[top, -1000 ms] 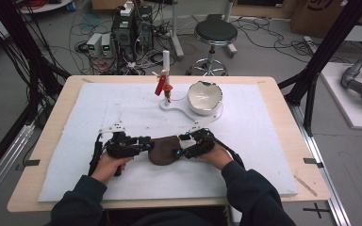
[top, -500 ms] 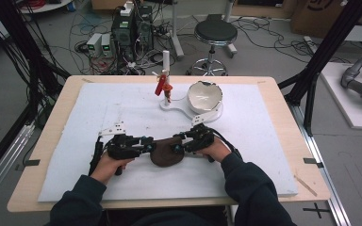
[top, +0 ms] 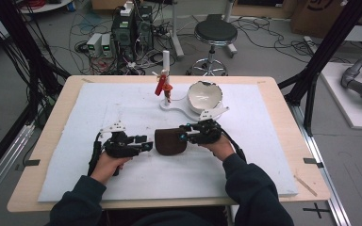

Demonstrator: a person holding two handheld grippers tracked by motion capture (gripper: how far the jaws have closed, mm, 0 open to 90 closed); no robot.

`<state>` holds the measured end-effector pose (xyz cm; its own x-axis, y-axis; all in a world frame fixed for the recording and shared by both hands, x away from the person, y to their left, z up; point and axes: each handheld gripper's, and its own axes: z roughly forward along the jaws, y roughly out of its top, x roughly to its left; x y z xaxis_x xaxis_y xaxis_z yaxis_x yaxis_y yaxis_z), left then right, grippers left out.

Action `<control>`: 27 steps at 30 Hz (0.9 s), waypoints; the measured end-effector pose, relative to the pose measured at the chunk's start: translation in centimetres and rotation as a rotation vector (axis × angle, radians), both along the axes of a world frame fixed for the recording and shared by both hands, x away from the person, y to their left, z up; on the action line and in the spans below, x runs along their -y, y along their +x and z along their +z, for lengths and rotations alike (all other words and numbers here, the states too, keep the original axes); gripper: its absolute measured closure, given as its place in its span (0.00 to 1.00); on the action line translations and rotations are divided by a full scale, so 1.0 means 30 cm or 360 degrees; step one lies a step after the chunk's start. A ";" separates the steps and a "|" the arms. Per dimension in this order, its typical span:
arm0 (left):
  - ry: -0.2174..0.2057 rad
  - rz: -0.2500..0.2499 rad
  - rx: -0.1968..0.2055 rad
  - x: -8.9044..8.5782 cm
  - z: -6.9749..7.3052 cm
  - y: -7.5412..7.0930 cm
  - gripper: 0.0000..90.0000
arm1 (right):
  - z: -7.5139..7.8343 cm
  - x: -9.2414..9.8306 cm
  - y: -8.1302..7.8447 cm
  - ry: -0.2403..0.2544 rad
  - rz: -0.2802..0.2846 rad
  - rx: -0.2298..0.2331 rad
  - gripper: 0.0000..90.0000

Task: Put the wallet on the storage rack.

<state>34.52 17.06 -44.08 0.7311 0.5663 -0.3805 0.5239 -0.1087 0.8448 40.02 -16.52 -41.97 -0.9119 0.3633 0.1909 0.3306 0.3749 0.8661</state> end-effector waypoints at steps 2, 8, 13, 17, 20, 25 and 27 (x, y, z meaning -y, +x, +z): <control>0.0002 0.0027 0.0011 -0.008 0.003 0.001 0.53 | 0.013 0.012 -0.003 -0.0008 -0.0077 0.0066 0.69; -0.0005 0.0131 0.0070 -0.032 0.015 -0.001 0.53 | 0.037 0.030 -0.019 -0.0005 -0.0153 0.0166 0.73; -0.0020 0.0161 0.0082 -0.049 0.020 0.000 0.53 | 0.020 0.016 -0.027 -0.0018 -0.0020 0.0065 0.70; -0.0024 0.0167 0.0088 -0.053 0.021 0.000 0.53 | -0.011 -0.033 -0.035 -0.0164 0.0005 0.0045 0.67; -0.0025 0.0179 0.0091 -0.060 0.022 0.001 0.53 | -0.011 -0.046 -0.034 -0.0176 -0.0016 0.0096 0.71; -0.0019 0.0216 0.0114 -0.089 0.030 0.000 0.54 | 0.002 -0.019 -0.028 -0.0169 -0.0078 0.0089 0.73; 0.0023 0.0241 0.0151 -0.106 0.039 0.000 0.54 | 0.016 0.000 -0.024 -0.0108 -0.0113 0.0107 0.73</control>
<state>34.53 20.25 -42.91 0.6691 0.6777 -0.3049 0.4530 -0.0467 0.8903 39.30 -16.53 -41.49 -0.8933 0.4376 0.1030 0.3007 0.4113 0.8605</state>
